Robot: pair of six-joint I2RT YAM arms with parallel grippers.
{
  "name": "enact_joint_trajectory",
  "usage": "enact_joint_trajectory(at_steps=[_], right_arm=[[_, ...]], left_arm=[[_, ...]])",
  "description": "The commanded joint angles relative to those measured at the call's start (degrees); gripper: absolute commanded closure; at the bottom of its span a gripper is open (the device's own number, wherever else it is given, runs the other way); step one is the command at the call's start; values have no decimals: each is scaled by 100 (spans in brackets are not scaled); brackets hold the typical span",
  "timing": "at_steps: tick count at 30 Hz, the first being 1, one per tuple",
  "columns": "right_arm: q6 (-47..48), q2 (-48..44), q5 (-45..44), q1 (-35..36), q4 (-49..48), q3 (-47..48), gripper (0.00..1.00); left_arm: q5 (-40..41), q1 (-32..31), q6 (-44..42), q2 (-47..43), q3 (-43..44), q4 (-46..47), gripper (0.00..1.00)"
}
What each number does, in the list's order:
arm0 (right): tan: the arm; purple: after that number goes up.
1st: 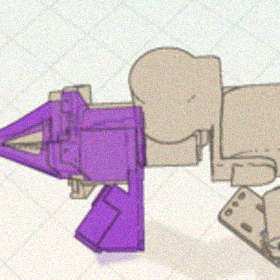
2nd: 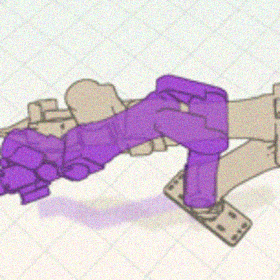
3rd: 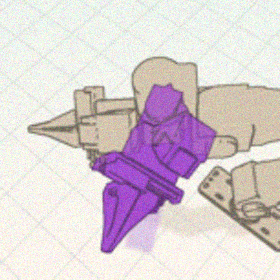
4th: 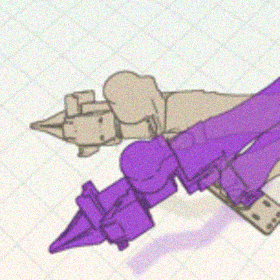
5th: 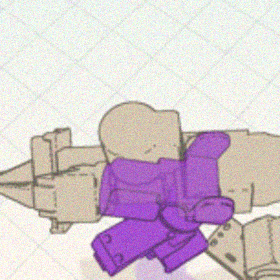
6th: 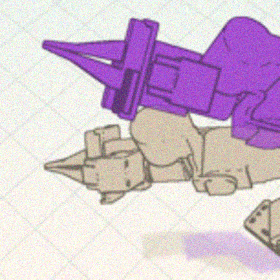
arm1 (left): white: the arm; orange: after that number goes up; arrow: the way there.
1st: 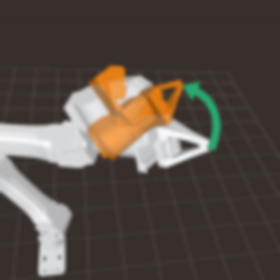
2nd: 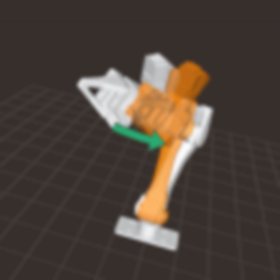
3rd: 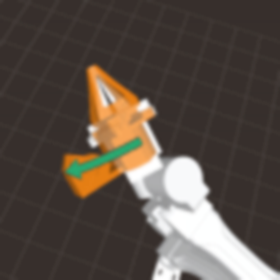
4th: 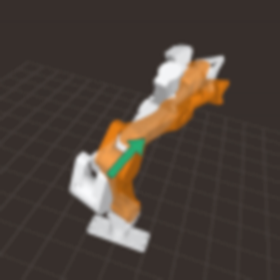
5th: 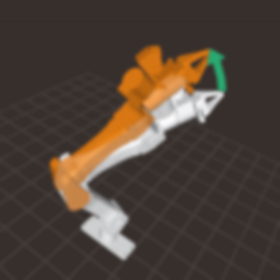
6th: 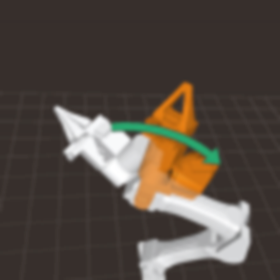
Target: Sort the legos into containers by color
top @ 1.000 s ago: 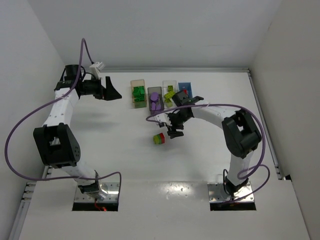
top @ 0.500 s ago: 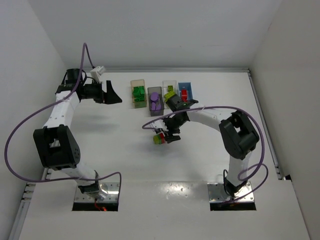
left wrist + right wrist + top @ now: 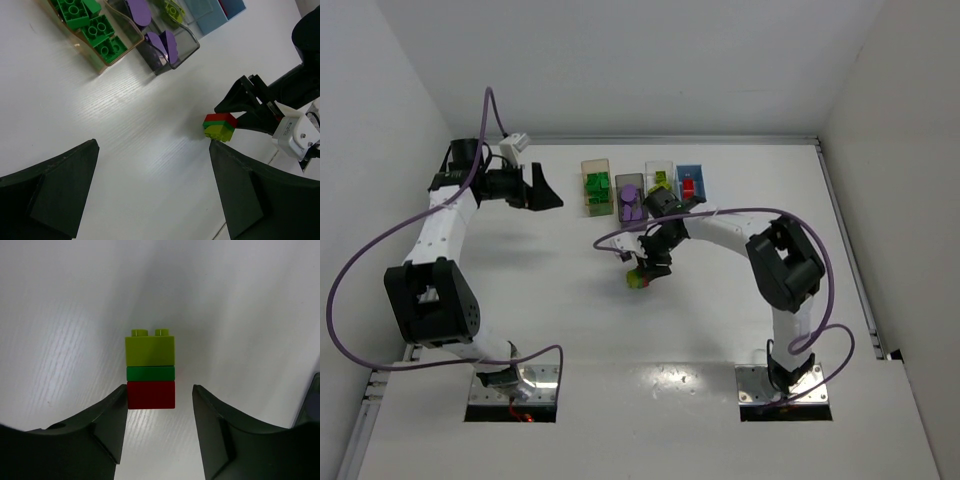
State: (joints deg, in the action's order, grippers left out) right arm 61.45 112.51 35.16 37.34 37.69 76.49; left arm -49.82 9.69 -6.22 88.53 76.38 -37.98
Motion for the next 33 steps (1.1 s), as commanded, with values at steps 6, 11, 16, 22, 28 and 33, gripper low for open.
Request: enact_joint_trajectory(at_steps=[6,11,16,22,28,33], right_arm=[[-160,210,281,45,1,358,52],[-160,210,281,45,54,358,56],[-160,149,281,98,-68,253,47],[-160,149,220,98,-121,261,34],[252,-211,272,36,195,394,34],[1464,-554,535,-69,588,332,34]], left_arm=[[8,6,-160,-222,-71,115,0],[60,6,-213,-170,-71,115,0],[60,6,-213,-108,-123,115,0],[60,6,-213,-55,-123,115,0],[-9,6,-275,67,-123,115,0],[69,-55,-275,200,-71,54,0]])
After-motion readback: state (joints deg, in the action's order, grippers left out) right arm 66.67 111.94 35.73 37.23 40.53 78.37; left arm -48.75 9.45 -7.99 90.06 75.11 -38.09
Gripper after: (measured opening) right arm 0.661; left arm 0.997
